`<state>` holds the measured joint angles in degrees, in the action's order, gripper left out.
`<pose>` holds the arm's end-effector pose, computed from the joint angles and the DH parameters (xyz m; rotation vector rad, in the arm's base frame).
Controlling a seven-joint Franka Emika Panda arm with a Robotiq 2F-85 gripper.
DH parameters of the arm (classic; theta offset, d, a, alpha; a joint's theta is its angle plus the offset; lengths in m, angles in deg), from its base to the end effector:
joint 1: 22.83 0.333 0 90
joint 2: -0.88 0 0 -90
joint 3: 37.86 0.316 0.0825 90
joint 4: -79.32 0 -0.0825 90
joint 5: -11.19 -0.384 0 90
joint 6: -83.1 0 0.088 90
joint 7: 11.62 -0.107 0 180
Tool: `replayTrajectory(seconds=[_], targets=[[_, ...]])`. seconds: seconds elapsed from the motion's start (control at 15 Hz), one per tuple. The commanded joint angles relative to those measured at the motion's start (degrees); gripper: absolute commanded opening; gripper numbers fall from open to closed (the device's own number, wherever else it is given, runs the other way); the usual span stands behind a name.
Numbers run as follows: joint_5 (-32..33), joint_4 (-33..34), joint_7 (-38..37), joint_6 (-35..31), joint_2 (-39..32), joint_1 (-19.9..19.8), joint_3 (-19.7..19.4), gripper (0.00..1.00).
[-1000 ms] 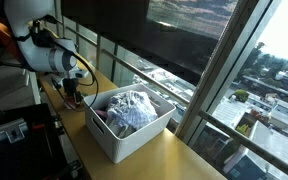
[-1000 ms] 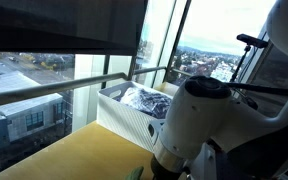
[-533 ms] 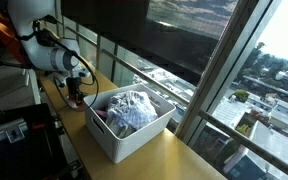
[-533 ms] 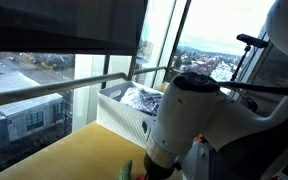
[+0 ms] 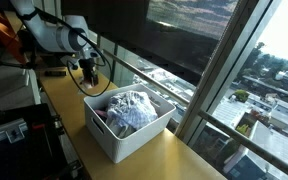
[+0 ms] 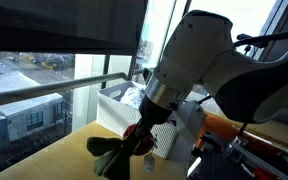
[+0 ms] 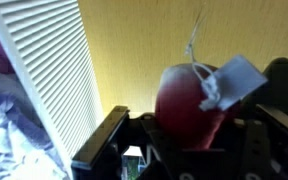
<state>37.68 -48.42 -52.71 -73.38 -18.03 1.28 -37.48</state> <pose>0.5045 0.2484 0.2372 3.0196 0.1804 0.3933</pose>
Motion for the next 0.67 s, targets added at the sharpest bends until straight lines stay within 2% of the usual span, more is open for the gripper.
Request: replayTrajectory(seconds=[0.0, 0.27, 0.47, 0.6], targets=[[2.99, -0.19, 1.1, 2.9, 8.73, -2.33, -3.7, 0.0], [7.05, 2.27, 2.66, 5.93, 12.88, -10.52, -5.84, 0.0], [10.43, 2.85, 1.33, 5.24, 10.48, -15.52, -6.09, 0.0], [12.71, 1.78, -1.16, 4.51, 7.67, -16.64, -5.81, 0.0]])
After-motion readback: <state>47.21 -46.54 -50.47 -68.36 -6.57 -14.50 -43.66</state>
